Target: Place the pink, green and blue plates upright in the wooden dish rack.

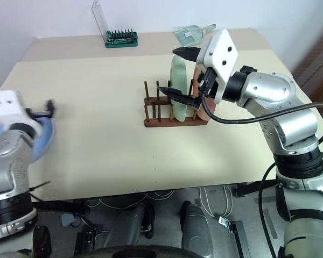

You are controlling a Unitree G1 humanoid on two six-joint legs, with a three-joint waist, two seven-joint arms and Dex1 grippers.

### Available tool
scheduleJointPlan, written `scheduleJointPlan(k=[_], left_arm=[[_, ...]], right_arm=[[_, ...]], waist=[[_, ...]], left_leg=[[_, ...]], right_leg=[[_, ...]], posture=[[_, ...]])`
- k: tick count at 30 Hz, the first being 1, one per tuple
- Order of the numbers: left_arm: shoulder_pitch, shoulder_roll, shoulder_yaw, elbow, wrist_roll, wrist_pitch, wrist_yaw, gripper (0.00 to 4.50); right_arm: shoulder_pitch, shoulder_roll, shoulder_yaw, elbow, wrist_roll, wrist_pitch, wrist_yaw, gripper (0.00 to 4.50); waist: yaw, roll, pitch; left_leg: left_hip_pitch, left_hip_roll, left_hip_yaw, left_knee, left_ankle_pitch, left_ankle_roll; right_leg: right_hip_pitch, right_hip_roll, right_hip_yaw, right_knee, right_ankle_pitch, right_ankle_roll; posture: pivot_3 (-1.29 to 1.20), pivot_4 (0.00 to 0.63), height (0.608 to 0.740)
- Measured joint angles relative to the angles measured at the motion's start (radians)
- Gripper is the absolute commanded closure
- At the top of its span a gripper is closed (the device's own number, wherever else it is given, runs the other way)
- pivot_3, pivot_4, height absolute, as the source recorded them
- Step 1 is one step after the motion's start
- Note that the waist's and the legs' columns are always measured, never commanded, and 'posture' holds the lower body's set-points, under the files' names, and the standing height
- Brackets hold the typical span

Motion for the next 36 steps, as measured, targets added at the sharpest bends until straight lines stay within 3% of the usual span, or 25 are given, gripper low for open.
scheduleJointPlan(k=[7, 14, 17, 24, 25, 28, 31, 36], left_arm=[[0.024, -0.066, 0.176, -0.083, 0.052, 0.338, 0.120, 0.05], [-0.034, -0.184, 0.307, -0.133, 0.080, 0.463, 0.151, 0.05], [-0.053, -0.224, 0.360, -0.133, 0.076, 0.466, 0.143, 0.90], [-0.086, -0.241, 0.384, -0.137, 0.080, 0.451, 0.144, 4.42], [-0.100, -0.243, 0.383, -0.144, 0.080, 0.437, 0.144, 4.48], [-0.084, -0.229, 0.269, -0.165, 0.090, 0.324, 0.112, 4.48], [-0.067, -0.184, 0.069, -0.189, 0.101, 0.142, 0.044, 4.48], [-0.156, -0.170, -0.161, -0.217, 0.118, -0.049, 0.004, 4.48]], right_arm=[[0.011, 0.068, 0.060, -0.004, -0.018, -0.011, 0.110, 0.00], [0.037, 0.096, 0.067, -0.005, -0.042, -0.011, 0.129, 0.00], [0.045, 0.104, 0.067, -0.005, -0.052, -0.010, 0.131, 0.00], [0.063, 0.108, 0.066, -0.007, -0.072, -0.006, 0.129, 0.00], [0.065, 0.109, 0.066, -0.007, -0.078, -0.005, 0.128, 0.00], [0.067, 0.109, 0.066, -0.010, -0.088, -0.005, 0.126, 0.00], [0.068, 0.110, 0.066, -0.016, -0.108, -0.008, 0.121, 0.00], [0.067, 0.133, 0.069, -0.020, -0.174, -0.058, 0.099, 0.00]], waist=[[0.006, -0.005, 0.000], [0.001, -0.007, 0.000], [0.000, -0.007, 0.000], [0.002, -0.007, 0.000], [0.003, -0.007, 0.000], [0.004, -0.008, 0.000], [0.004, -0.008, 0.000], [0.001, -0.008, 0.000]], left_leg=[[0.000, 0.000, 0.000, -0.001, -0.001, -0.005], [0.000, 0.001, 0.000, -0.002, 0.000, -0.007], [0.000, 0.001, 0.000, -0.002, 0.000, -0.007], [0.000, 0.001, 0.001, -0.002, 0.000, -0.007], [0.000, 0.001, 0.001, -0.002, 0.000, -0.007], [0.000, 0.001, 0.001, -0.002, 0.000, -0.008], [-0.001, 0.001, 0.002, -0.002, 0.000, -0.008], [-0.001, 0.002, 0.004, -0.002, 0.000, -0.007]], right_leg=[[0.000, -0.001, 0.000, 0.000, 0.001, -0.003], [-0.002, -0.001, 0.000, 0.000, 0.003, -0.005], [-0.003, -0.001, 0.000, 0.000, 0.003, -0.005], [-0.003, -0.001, 0.000, 0.000, 0.003, -0.007], [-0.003, -0.001, 0.000, 0.000, 0.003, -0.007], [-0.003, -0.001, 0.000, 0.000, 0.002, -0.009], [-0.004, -0.002, 0.000, 0.000, 0.003, -0.010], [-0.005, -0.003, 0.000, 0.000, 0.003, -0.009]], posture=[[0.00, 0.150, 0.740], [0.00, 0.150, 0.740], [0.00, 0.150, 0.740], [0.00, 0.150, 0.740], [0.00, 0.150, 0.740], [0.00, 0.150, 0.740], [0.00, 0.150, 0.740], [0.00, 0.150, 0.740]])
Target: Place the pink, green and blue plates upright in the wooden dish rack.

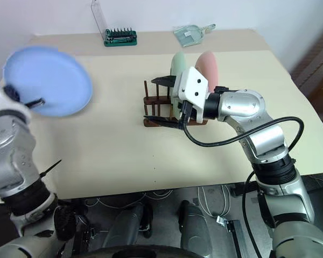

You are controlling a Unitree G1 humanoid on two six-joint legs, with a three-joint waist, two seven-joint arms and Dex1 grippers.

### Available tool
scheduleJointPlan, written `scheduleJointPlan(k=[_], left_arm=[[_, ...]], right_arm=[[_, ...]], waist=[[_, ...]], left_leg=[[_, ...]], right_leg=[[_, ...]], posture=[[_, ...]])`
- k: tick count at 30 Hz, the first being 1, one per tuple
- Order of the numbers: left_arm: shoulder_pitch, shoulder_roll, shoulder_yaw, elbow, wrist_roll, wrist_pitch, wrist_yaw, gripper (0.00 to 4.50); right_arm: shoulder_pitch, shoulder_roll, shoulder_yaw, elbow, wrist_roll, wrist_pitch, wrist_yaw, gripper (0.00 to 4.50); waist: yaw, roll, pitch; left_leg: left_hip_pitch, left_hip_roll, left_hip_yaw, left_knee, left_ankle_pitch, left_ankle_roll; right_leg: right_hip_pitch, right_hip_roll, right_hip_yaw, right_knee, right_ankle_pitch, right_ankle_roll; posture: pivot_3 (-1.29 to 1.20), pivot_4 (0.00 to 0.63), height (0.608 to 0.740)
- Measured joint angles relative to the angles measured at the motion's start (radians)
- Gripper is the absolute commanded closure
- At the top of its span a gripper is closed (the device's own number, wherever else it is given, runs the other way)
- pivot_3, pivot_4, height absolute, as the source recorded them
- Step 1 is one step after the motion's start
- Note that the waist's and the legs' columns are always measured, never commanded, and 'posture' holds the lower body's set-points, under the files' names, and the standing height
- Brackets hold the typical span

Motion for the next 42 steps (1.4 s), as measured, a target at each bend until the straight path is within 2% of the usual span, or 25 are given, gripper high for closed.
scheduleJointPlan(k=[3, 7, 14, 25, 28, 35, 42], left_arm=[[-0.129, -0.003, -0.160, 0.005, 0.013, -0.080, -0.033, 4.48], [-0.197, -0.043, -0.272, 0.008, 0.002, -0.151, -0.068, 4.48], [-0.219, -0.101, -0.283, 0.031, -0.048, -0.157, -0.101, 4.48], [-0.234, -0.162, -0.263, -0.005, -0.126, -0.100, -0.074, 4.48], [-0.236, -0.171, -0.254, -0.014, -0.142, -0.081, -0.067, 4.50], [-0.236, -0.171, -0.251, -0.026, -0.157, -0.060, -0.057, 4.50], [-0.256, -0.174, -0.259, -0.041, -0.165, -0.048, -0.056, 4.50]], right_arm=[[-0.028, 0.031, 0.040, 0.025, -0.125, -0.113, -0.044, 0.00], [-0.072, 0.060, 0.072, 0.094, -0.265, -0.230, -0.111, 0.00], [-0.135, 0.099, 0.075, 0.212, -0.444, -0.386, -0.222, 0.00], [-0.163, 0.140, 0.143, 0.337, -0.621, -0.553, -0.275, 0.00], [-0.184, 0.142, 0.147, 0.370, -0.659, -0.590, -0.296, 0.85], [-0.185, 0.149, 0.151, 0.399, -0.701, -0.633, -0.309, 4.40], [-0.185, 0.156, 0.161, 0.411, -0.728, -0.646, -0.310, 4.46]], waist=[[0.000, 0.000, 0.000], [-0.005, 0.000, 0.000], [-0.002, 0.000, 0.000], [-0.003, 0.000, 0.000], [-0.003, 0.000, 0.000], [-0.003, 0.000, 0.000], [-0.004, 0.000, 0.001]], left_leg=[[0.000, 0.000, 0.001, 0.000, 0.000, 0.000], [0.000, 0.001, 0.002, 0.000, 0.002, 0.003], [0.001, 0.003, 0.002, 0.001, 0.004, 0.002], [0.001, 0.003, 0.002, 0.001, 0.004, 0.002], [0.001, 0.003, 0.002, 0.001, 0.004, 0.002], [0.002, 0.003, 0.002, 0.001, 0.004, 0.002], [0.002, 0.003, 0.002, 0.001, 0.004, 0.002]], right_leg=[[0.000, 0.002, 0.000, 0.000, 0.001, 0.001], [0.000, 0.003, 0.000, 0.000, 0.002, 0.003], [0.000, 0.006, 0.000, 0.002, 0.002, 0.003], [0.001, 0.007, 0.000, 0.002, 0.002, 0.003], [0.002, 0.007, 0.000, 0.002, 0.002, 0.003], [0.002, 0.007, 0.000, 0.002, 0.002, 0.003], [0.003, 0.007, 0.000, 0.002, 0.002, 0.003]], posture=[[0.00, 0.150, 0.740], [0.00, 0.150, 0.740], [0.00, 0.150, 0.740], [0.00, 0.150, 0.740], [0.00, 0.150, 0.740], [0.00, 0.150, 0.740], [0.00, 0.150, 0.740]])
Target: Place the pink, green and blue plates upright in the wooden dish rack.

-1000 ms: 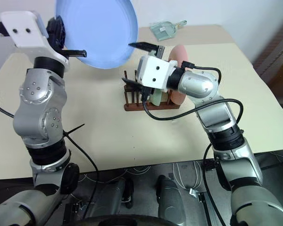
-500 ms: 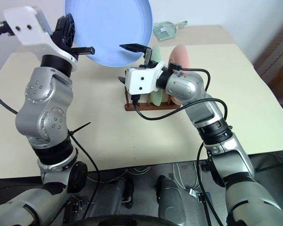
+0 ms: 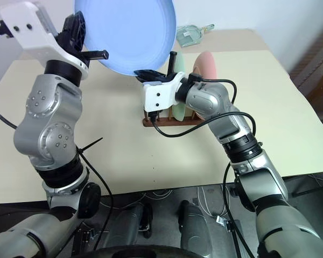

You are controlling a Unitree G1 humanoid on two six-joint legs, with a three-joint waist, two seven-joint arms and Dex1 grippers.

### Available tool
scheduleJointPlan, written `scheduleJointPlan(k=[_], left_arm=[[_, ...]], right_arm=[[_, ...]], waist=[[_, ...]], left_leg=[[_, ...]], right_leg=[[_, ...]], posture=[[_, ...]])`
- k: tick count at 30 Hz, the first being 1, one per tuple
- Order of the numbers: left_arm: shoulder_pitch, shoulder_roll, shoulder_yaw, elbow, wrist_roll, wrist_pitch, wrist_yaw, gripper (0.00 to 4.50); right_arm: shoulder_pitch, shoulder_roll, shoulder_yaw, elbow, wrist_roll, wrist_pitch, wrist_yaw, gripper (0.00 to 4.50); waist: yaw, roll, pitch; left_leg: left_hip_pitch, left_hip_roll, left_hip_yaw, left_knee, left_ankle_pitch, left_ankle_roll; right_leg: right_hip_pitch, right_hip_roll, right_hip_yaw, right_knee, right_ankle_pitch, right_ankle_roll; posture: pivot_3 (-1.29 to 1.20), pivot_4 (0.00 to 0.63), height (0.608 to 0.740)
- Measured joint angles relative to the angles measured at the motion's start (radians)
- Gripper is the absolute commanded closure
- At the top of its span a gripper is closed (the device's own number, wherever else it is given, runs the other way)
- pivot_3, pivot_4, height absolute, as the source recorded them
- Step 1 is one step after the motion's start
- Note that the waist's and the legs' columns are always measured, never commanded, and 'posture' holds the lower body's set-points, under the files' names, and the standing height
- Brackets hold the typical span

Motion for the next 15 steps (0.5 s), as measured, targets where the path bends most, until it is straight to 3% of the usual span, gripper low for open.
scheduleJointPlan(k=[1, 4, 11, 15], left_arm=[[0.000, -0.006, 0.005, 0.000, -0.006, 0.001, 0.001, 4.50], [-0.004, -0.026, 0.032, 0.001, -0.034, -0.001, 0.005, 3.47], [-0.101, -0.053, 0.222, 0.011, -0.131, -0.104, 0.087, 0.03], [-0.106, 0.020, 0.323, 0.047, -0.160, -0.157, 0.124, 0.03]], right_arm=[[0.000, 0.000, 0.000, 0.000, -0.002, -0.001, 0.000, 4.46], [0.000, 0.002, 0.000, 0.000, -0.010, -0.009, -0.001, 4.50], [0.000, 0.004, -0.001, -0.001, -0.009, -0.016, -0.004, 4.50], [0.000, 0.005, -0.001, -0.005, -0.002, -0.022, -0.004, 4.50]], waist=[[0.000, 0.000, 0.000], [0.001, 0.000, 0.000], [-0.002, 0.000, 0.000], [-0.004, 0.000, 0.000]], left_leg=[[0.000, 0.000, 0.000, 0.000, 0.000, 0.000], [0.000, 0.000, 0.000, 0.000, 0.000, 0.000], [0.000, 0.000, -0.001, 0.000, 0.000, 0.000], [0.000, 0.000, 0.000, 0.000, 0.000, -0.001]], right_leg=[[0.000, 0.000, 0.000, 0.000, 0.000, 0.000], [0.000, 0.000, 0.000, 0.000, 0.000, 0.000], [0.000, 0.001, 0.000, 0.000, 0.000, 0.000], [0.000, 0.001, 0.000, 0.000, 0.000, 0.000]], posture=[[0.00, 0.150, 0.740], [0.00, 0.150, 0.740], [0.00, 0.150, 0.740], [0.00, 0.150, 0.740]])
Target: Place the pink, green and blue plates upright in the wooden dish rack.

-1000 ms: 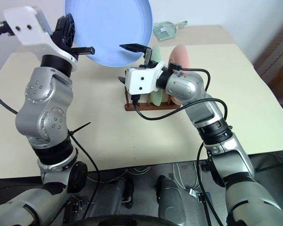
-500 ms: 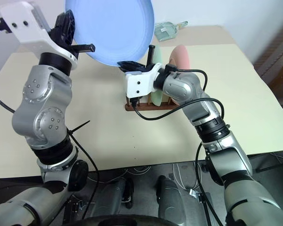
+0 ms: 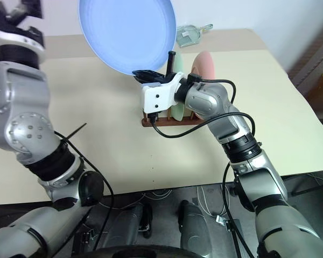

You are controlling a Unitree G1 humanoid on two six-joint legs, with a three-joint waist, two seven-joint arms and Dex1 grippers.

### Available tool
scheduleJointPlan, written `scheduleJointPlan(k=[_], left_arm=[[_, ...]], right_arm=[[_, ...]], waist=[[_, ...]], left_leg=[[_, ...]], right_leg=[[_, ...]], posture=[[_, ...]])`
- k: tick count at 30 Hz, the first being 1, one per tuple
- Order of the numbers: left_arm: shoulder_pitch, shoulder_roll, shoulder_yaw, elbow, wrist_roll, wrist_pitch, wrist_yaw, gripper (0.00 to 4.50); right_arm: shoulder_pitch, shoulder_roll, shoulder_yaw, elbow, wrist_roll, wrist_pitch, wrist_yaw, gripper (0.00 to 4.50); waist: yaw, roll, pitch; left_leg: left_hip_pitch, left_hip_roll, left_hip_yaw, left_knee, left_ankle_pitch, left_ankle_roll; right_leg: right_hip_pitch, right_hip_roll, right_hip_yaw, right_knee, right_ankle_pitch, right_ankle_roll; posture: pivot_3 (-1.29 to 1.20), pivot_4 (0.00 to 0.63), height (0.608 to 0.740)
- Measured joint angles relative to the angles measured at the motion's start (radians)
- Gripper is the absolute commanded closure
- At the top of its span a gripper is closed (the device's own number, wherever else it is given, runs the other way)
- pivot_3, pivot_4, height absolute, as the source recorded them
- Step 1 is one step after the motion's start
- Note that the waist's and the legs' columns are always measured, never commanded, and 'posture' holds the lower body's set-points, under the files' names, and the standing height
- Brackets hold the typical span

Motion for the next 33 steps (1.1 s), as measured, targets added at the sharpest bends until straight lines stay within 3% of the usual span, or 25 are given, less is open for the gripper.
scheduleJointPlan(k=[3, 6, 10, 18, 23, 28, 33], left_arm=[[0.041, 0.120, 0.029, 0.017, 0.014, -0.025, -0.022, 0.03], [0.247, 0.307, 0.030, 0.056, 0.057, -0.030, -0.134, 0.03], [0.491, 0.383, -0.018, 0.113, 0.064, -0.029, -0.292, 0.03], [0.728, 0.402, -0.197, 0.064, 0.032, -0.105, -0.558, 0.03], [0.852, 0.408, -0.290, 0.053, 0.010, -0.171, -0.709, 0.03], [0.935, 0.457, -0.381, 0.049, 0.004, -0.185, -0.837, 0.03], [0.934, 0.456, -0.398, 0.041, 0.011, -0.192, -0.847, 0.03]], right_arm=[[-0.001, 0.007, -0.003, -0.003, 0.019, -0.001, 0.002, 4.50], [-0.008, 0.029, -0.040, -0.039, 0.128, 0.027, 0.031, 4.50], [-0.028, 0.077, -0.115, -0.129, 0.347, 0.158, 0.086, 4.50], [-0.021, 0.156, -0.256, -0.413, 0.928, 0.664, 0.098, 4.50], [0.042, 0.226, -0.339, -0.471, 1.287, 0.950, -0.062, 4.50], [0.090, 0.265, -0.366, -0.441, 1.452, 1.119, -0.247, 4.50], [0.085, 0.310, -0.413, -0.387, 1.583, 1.168, -0.374, 4.50]], waist=[[-0.002, 0.000, 0.000], [-0.019, 0.001, 0.000], [-0.017, 0.000, 0.000], [-0.019, 0.001, 0.000], [-0.021, 0.003, -0.001], [-0.019, 0.004, -0.001], [-0.018, 0.004, -0.001]], left_leg=[[0.000, 0.000, 0.000, 0.000, 0.002, -0.003], [0.001, 0.000, 0.001, -0.001, 0.004, -0.007], [0.001, 0.001, 0.000, -0.001, 0.004, -0.007], [0.000, 0.002, 0.000, -0.002, -0.001, -0.006], [0.000, 0.004, 0.002, -0.004, -0.001, -0.007], [-0.001, 0.005, 0.005, -0.004, -0.001, -0.007], [-0.001, 0.005, 0.005, -0.005, -0.001, -0.007]], right_leg=[[0.000, 0.000, 0.000, 0.000, 0.000, 0.000], [0.000, 0.000, 0.000, 0.002, 0.000, 0.000], [0.000, 0.000, 0.000, 0.002, 0.000, 0.000], [-0.005, -0.003, 0.000, 0.002, 0.000, -0.007], [-0.007, -0.004, 0.001, 0.002, 0.001, -0.009], [-0.009, -0.004, 0.001, 0.001, 0.002, -0.011], [-0.009, -0.004, 0.000, 0.000, 0.002, -0.011]], posture=[[0.00, 0.150, 0.740], [0.00, 0.150, 0.740], [0.00, 0.150, 0.740], [0.00, 0.150, 0.740], [0.00, 0.150, 0.740], [0.00, 0.150, 0.740], [0.00, 0.150, 0.740]])
